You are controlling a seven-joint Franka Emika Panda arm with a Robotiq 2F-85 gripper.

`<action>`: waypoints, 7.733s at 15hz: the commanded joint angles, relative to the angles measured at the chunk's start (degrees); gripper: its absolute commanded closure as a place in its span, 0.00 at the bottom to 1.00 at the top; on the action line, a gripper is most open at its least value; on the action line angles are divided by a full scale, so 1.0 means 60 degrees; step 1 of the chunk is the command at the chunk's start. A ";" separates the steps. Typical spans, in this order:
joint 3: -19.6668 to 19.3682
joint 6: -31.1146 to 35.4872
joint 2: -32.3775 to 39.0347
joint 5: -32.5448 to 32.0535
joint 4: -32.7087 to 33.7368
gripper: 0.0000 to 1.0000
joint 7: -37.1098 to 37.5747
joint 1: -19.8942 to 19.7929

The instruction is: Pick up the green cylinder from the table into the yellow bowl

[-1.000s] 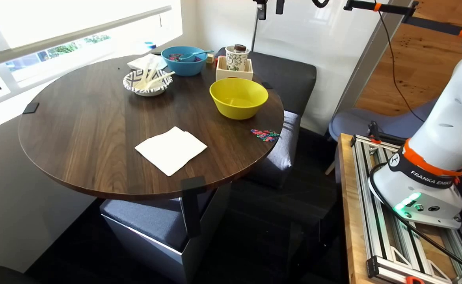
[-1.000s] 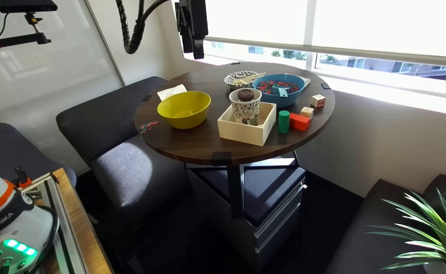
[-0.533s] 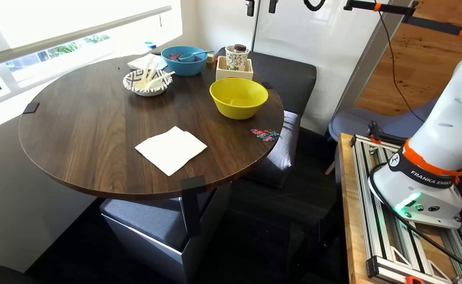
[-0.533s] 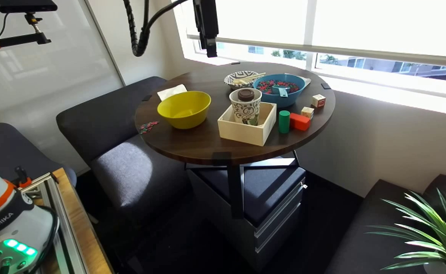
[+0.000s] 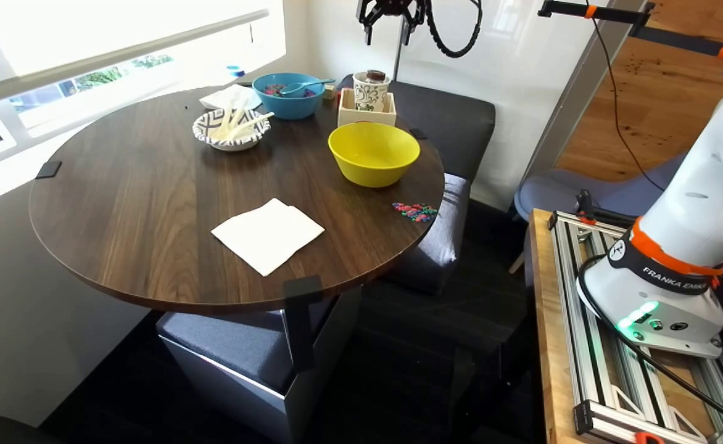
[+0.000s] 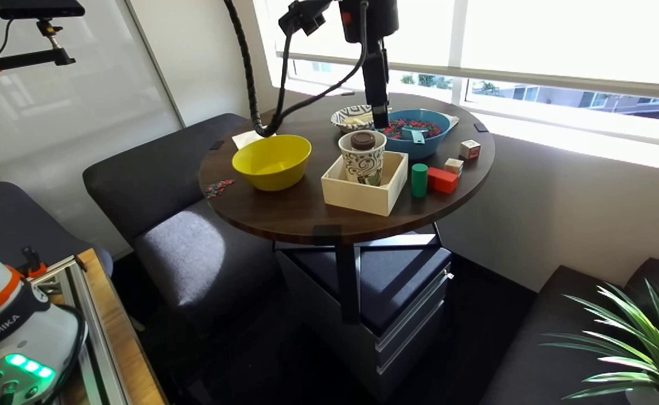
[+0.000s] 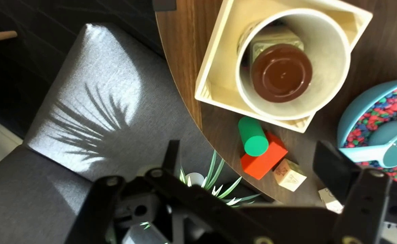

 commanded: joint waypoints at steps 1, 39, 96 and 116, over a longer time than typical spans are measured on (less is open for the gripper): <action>-0.0059 -0.0039 0.0070 0.0023 0.0053 0.00 -0.0043 0.0040; -0.0197 -0.0941 0.4976 0.1184 0.4743 0.00 0.4206 -0.0392; 0.1394 -0.3018 0.0958 0.1280 0.3887 0.92 0.2909 0.1633; 0.1924 -0.2291 -0.1256 0.0857 -0.0464 0.92 1.1720 0.2975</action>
